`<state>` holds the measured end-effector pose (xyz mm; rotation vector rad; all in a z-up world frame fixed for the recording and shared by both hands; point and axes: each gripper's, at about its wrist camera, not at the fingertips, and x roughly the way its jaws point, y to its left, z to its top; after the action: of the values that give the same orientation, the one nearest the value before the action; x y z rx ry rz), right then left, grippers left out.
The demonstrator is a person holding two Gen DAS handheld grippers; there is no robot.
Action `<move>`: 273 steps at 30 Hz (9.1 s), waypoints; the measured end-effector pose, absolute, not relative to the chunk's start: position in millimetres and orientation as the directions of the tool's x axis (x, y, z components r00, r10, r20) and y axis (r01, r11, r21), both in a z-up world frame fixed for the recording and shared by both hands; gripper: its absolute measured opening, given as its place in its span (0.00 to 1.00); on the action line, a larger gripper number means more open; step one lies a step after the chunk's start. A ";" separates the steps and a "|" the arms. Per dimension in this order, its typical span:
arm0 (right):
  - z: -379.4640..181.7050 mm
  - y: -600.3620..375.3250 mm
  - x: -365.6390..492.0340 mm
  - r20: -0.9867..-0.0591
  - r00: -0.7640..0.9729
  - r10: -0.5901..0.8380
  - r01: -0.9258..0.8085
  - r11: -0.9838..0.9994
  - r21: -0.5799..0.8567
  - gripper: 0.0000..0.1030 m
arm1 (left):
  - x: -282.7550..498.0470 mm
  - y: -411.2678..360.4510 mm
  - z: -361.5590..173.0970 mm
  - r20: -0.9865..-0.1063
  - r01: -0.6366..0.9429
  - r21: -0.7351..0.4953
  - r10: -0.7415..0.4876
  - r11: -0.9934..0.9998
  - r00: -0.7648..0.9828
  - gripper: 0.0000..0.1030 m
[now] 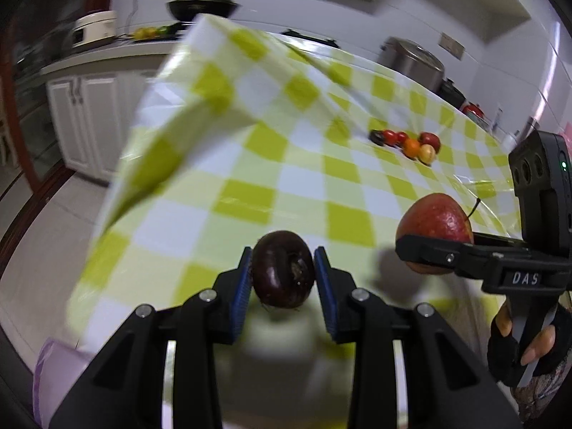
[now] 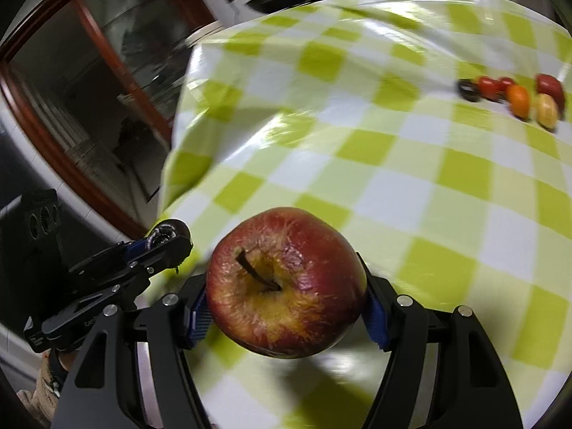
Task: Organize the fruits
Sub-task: 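Carry the plum and apple over the white box with both tools, then open both tools to drop the plum and apple into the box, then return both tools to the fruit row on the table, then grasp the striped pepino with the right tool and lift it, then grasp the red apple with the left tool while the right tool holds the pepino, then carry the red apple and pepino toward the white box with both tools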
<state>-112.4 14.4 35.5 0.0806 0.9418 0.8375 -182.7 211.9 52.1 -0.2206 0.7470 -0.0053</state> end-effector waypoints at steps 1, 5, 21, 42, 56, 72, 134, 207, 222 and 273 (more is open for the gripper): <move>36.2 22.6 -117.0 -0.680 0.288 0.674 -0.614 0.675 0.408 0.65 | -192.4 220.3 52.5 -0.673 -0.091 -0.202 -0.070 0.975 0.736 0.34; 40.7 62.7 -142.1 -0.677 0.202 0.707 -0.682 0.598 0.421 0.65 | -245.4 261.0 56.2 -0.674 -0.181 -0.214 -0.011 0.960 0.738 0.34; -56.5 244.1 -268.1 -0.820 -0.161 0.550 -0.856 0.335 0.393 0.65 | -384.1 400.0 -46.1 -0.851 -0.554 -0.192 0.144 0.810 0.505 0.34; -171.4 368.7 -304.1 -0.971 -0.036 0.236 -0.954 0.283 0.104 0.66 | -370.6 437.4 -145.6 -0.954 -0.690 -0.071 0.153 0.721 0.258 0.58; -21.4 281.2 -258.0 -0.807 -0.110 0.581 -0.923 0.243 0.300 0.84 | -410.5 444.8 -76.8 -0.845 -0.740 -0.154 0.301 0.655 0.442 0.79; 134.8 -79.9 -115.9 -0.504 0.604 0.618 -0.569 0.777 0.270 0.86 | -283.5 301.6 89.1 -0.594 -0.339 -0.191 0.166 0.921 0.787 0.99; 0.3 -178.8 182.5 -0.791 0.609 0.050 -0.045 0.999 0.029 0.82 | 62.9 18.7 29.4 -0.558 -0.011 -0.458 -0.277 0.889 0.782 0.99; 1.9 -334.3 54.5 -0.554 0.757 0.347 0.050 0.814 0.578 0.43 | 180.7 -161.7 13.8 -0.770 0.325 -0.071 -0.259 0.943 0.583 0.93; 1.6 -333.0 54.7 -0.550 0.760 0.346 0.046 0.816 0.576 0.43 | 173.0 -134.8 4.7 -0.768 0.272 -0.148 -0.284 0.951 0.574 0.65; 38.2 -156.4 -62.6 -0.567 0.538 0.624 -0.351 0.778 0.522 0.43 | -103.7 65.7 54.3 -0.608 0.083 -0.158 -0.164 0.984 0.777 0.65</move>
<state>-62.6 -156.4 38.2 0.3682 0.8147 0.5956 -103.7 65.7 54.3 -0.1248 0.6688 -0.1340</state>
